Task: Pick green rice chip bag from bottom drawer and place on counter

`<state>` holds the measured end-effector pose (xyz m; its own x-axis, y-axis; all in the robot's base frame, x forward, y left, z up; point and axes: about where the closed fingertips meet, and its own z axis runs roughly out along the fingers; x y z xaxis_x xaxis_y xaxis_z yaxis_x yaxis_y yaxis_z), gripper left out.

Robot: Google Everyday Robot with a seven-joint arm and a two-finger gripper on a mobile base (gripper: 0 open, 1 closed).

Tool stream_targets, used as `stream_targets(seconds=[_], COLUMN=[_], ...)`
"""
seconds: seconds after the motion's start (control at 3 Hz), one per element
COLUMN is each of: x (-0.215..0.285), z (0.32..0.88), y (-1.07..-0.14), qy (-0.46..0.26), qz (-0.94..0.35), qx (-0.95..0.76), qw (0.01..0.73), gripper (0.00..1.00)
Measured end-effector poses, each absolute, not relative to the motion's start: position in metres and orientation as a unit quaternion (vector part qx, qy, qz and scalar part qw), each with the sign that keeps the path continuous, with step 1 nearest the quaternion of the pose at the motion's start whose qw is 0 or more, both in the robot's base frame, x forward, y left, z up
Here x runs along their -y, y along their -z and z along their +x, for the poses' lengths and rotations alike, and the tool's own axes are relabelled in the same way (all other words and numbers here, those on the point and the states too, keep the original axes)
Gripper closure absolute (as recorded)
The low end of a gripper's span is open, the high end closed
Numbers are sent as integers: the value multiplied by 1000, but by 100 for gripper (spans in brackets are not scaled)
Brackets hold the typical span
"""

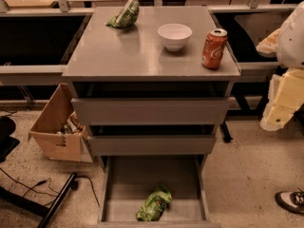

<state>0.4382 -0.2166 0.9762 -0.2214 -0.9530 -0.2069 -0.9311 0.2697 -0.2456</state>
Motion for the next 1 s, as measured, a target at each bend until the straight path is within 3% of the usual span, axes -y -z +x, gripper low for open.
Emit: stream_targets(seconds=[0.33, 1.0], x=[216, 198], z=[440, 440], y=[-977, -868], qy=[34, -21], qz=[-603, -586], qx=[-780, -789], qw=[163, 181], gripper=[0, 0])
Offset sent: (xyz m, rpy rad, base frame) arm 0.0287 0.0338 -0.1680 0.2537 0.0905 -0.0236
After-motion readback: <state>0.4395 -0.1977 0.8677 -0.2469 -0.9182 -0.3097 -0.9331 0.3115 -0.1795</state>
